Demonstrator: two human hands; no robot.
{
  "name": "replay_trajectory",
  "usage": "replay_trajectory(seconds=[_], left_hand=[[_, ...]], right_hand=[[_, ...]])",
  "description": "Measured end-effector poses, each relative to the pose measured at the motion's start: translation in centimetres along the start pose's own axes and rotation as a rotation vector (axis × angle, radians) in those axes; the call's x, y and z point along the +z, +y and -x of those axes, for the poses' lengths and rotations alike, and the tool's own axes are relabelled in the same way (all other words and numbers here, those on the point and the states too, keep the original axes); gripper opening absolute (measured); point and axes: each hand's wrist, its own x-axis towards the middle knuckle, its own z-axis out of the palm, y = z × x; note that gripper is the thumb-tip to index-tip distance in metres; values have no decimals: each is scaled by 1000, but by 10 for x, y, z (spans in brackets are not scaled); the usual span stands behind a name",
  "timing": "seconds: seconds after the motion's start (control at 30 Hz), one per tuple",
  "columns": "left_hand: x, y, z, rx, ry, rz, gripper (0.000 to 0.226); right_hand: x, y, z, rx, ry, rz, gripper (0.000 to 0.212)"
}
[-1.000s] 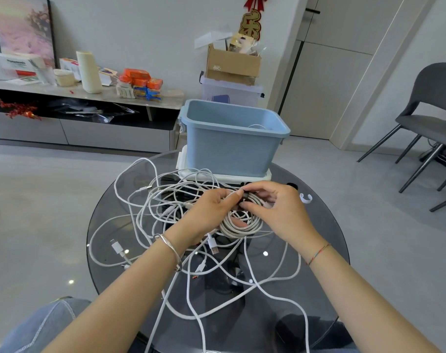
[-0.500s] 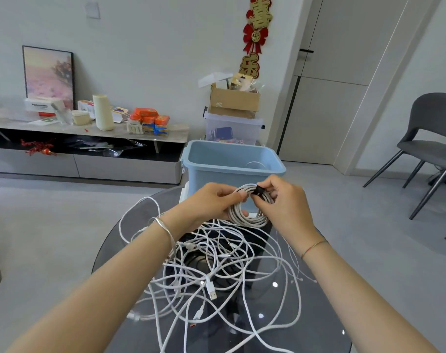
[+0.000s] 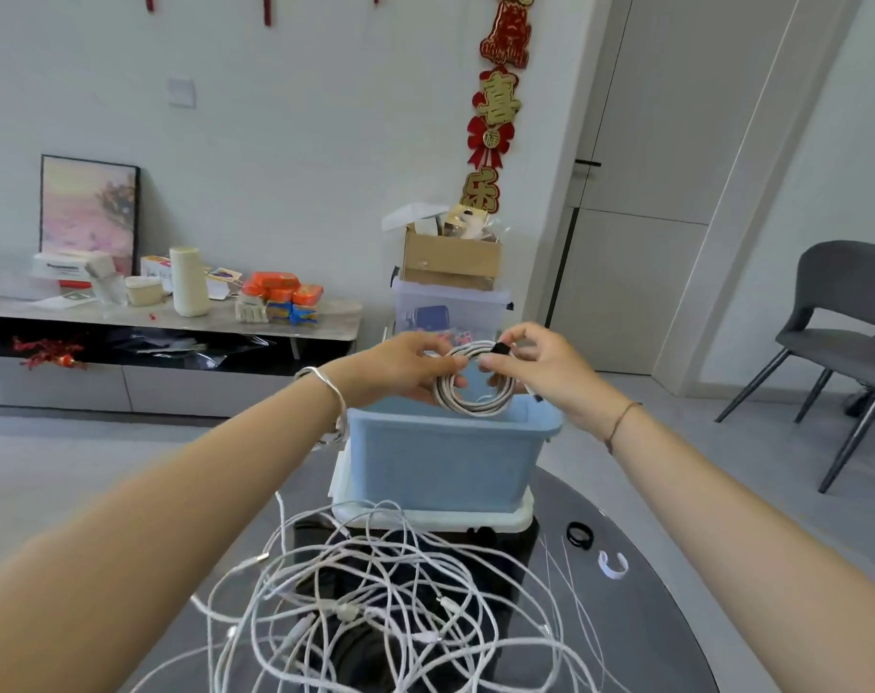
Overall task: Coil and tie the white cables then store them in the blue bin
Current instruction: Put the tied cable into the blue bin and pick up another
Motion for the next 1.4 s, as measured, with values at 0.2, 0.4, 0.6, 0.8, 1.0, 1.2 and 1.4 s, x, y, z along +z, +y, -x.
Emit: replay_trajectory(seconds=[0.2,0.4,0.6,0.8,1.0,1.2,1.4], left_hand=[[-23,-9,-56,0,64,-110,21],[-18,-45,-109,5,98,-195,16],[-12,-67,-157,-32,235,-97,23],[-22,-106,-161,-183,39,-340,25],[-2,-121,-154,-266,-256,-599,24],[2,-131,-160,-241,-230,-712,16],[-2,-119,-147,-164,-37,-570,27]], right_hand=[[-20,19,-57,125,-52,-112,16],[-16,60,-92,134,17,-24,20],[-27,97,-116,95,103,544,36],[-24,108,-115,159,-57,691,42],[-24,113,-109,70,-25,599,18],[-23,119,-102,60,66,539,19],[-21,112,-83,20,38,509,12]])
